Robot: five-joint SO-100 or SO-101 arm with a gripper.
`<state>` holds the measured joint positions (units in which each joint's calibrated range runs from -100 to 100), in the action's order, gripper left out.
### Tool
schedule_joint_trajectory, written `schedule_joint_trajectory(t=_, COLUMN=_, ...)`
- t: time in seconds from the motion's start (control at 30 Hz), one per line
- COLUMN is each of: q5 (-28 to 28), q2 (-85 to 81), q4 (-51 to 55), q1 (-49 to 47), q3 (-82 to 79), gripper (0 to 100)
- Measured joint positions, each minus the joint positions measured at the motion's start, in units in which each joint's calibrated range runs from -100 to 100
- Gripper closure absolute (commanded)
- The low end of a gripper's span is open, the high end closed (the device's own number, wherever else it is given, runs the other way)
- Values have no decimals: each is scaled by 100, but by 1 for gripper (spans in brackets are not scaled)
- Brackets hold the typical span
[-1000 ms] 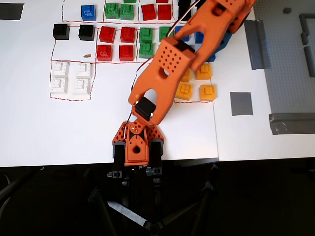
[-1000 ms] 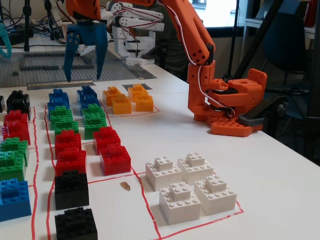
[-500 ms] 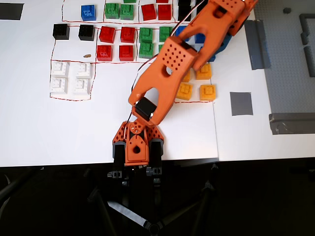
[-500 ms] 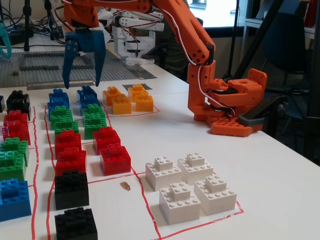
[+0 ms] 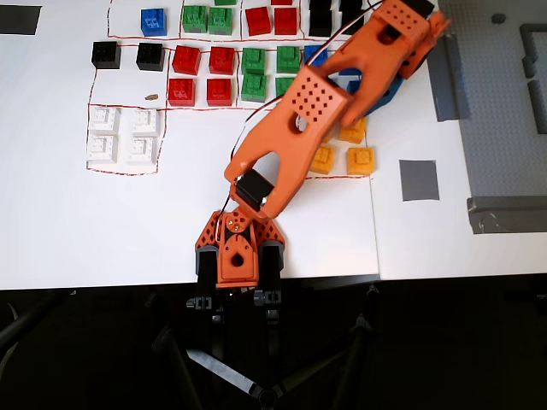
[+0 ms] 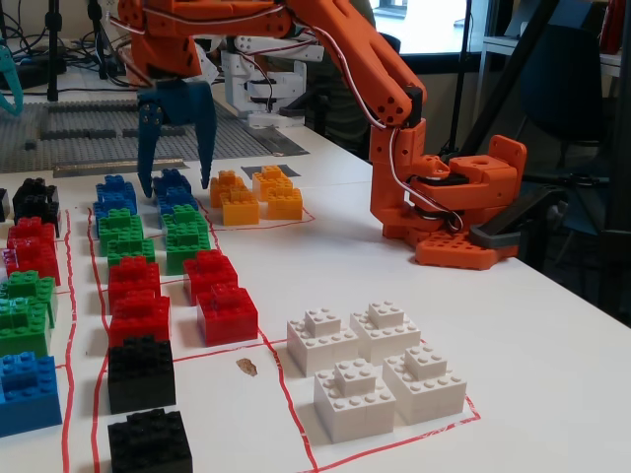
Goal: Grab the block and put it in the grey marker
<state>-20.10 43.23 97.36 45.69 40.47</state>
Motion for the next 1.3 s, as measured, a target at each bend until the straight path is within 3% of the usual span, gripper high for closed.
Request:
schedule_joint_trajectory(t=0.5, q5=34, q2=-9, q4=-48, q1=-9, q3=-18, gripper=76)
schedule_joint_trajectory(t=0.63, q5=98, q2=-17, q4=-168, q1=-9, q3=-189, gripper=83)
schedule_joint_trajectory(t=0.7, q5=142, q2=-26, q4=-208, q1=-9, q3=-288, gripper=98)
schedule_joint_trajectory(t=0.73, q5=181, q2=-26, q4=-232, q1=-18, q3=-288, gripper=100)
schedule_joint_trajectory(t=1.3, q5=430, q2=-131, q4=-264, q1=-257, q3=-306, gripper=100)
